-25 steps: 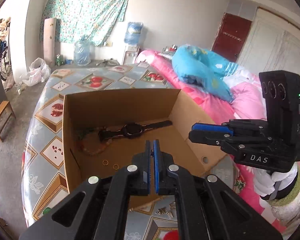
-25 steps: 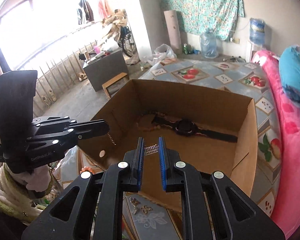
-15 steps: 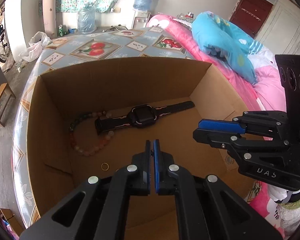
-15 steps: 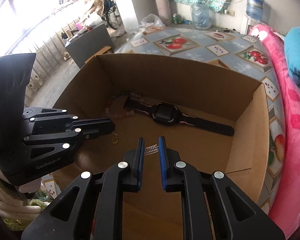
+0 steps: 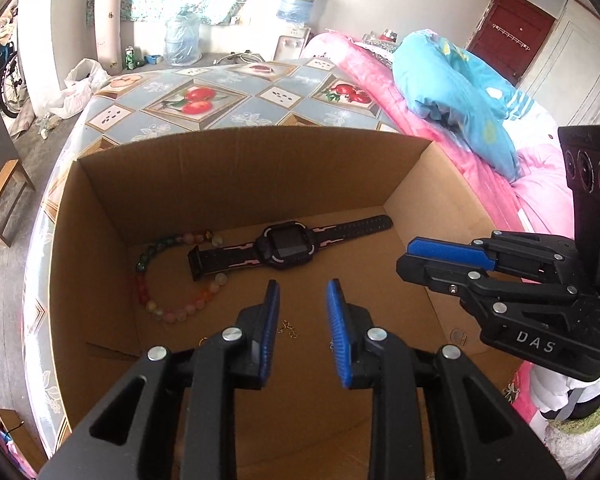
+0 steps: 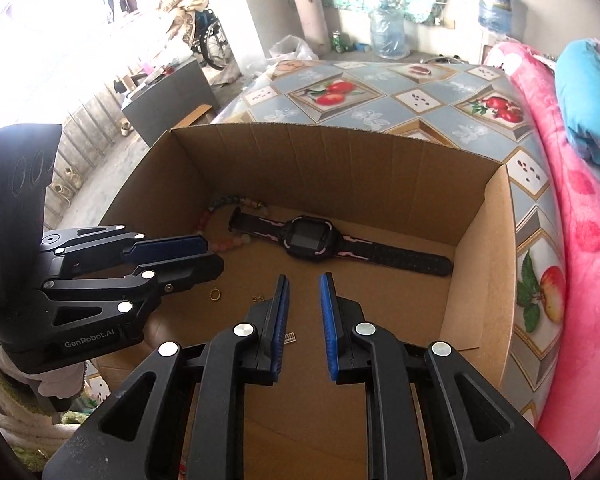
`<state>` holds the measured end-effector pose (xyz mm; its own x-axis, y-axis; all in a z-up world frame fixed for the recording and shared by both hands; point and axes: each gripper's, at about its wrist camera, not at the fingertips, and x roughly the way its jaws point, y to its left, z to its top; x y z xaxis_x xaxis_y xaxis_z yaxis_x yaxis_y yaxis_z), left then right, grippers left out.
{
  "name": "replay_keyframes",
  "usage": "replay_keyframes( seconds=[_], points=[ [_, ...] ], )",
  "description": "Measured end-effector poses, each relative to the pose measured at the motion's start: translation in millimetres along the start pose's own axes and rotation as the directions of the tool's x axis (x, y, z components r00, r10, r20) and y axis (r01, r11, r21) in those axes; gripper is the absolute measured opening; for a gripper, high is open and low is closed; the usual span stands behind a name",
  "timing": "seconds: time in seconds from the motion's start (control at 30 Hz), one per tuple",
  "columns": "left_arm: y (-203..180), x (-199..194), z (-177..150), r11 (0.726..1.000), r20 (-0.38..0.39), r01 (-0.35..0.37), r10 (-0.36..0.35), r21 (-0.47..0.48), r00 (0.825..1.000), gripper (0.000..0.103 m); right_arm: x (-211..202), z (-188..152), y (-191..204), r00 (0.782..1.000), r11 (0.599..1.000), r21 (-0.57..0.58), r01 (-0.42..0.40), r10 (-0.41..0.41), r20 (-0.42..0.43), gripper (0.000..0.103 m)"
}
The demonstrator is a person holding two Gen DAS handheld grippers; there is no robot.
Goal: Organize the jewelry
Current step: 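Open the right gripper to drop the silver charm into the box, then move the right gripper down to the small gold charms beside the box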
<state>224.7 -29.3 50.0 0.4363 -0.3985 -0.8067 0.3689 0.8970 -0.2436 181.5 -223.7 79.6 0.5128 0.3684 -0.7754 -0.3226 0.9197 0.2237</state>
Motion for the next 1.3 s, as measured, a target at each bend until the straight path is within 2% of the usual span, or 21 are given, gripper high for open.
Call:
replay_keyframes(
  seconds=[0.13,0.33,0.53,0.67,0.77,0.87,1.0,1.1,1.3],
  points=[
    [-1.6,-22.2,-4.3,1.000,0.082,0.001,-0.001,0.003,0.997,0.024,-18.3,-4.8,-0.1,0.999,1.000,0.020,-0.017,0.016,0.048,0.016],
    [-5.2,-70.4,-31.8,0.999,0.226,0.017,-0.023,0.028,0.974,0.028,-63.2,-31.4,3.5,0.979,0.995,0.052,-0.089,0.078,0.186,0.016],
    [-1.2,-107.5,-85.9,0.998,0.289,0.025,-0.039,0.050,0.957,0.028,-103.4,-83.9,17.4,0.948,0.994,0.016,-0.107,0.097,0.303,0.017],
    [1.3,-123.2,-120.3,0.998,0.307,0.036,-0.050,0.051,0.950,0.030,-120.2,-124.4,26.4,0.931,0.992,0.001,-0.129,0.121,0.343,0.017],
    [0.1,-122.4,-141.2,0.997,0.285,0.059,-0.071,0.048,0.956,0.032,-113.5,-145.5,29.3,0.937,0.987,0.031,-0.158,0.140,0.321,0.017],
    [-6.4,-108.8,-157.6,0.996,0.237,0.072,-0.080,0.043,0.968,0.033,-94.4,-162.8,27.8,0.955,0.984,0.083,-0.158,0.131,0.266,0.017],
    [-19.9,-78.5,-171.7,0.998,0.184,0.021,-0.032,0.062,0.982,0.032,-66.0,-179.0,22.7,0.969,0.977,0.145,-0.157,0.124,0.214,0.017],
    [-31.3,-52.6,-176.5,0.993,0.153,-0.036,0.018,0.113,0.988,0.032,-51.1,-184.4,21.0,0.977,0.977,0.162,-0.138,0.107,0.186,0.017],
    [-46.9,-14.1,-172.1,0.985,0.084,-0.055,0.042,0.165,0.996,0.032,-29.8,-185.3,20.0,0.981,0.975,0.167,-0.147,0.122,0.152,0.017]
  ],
)
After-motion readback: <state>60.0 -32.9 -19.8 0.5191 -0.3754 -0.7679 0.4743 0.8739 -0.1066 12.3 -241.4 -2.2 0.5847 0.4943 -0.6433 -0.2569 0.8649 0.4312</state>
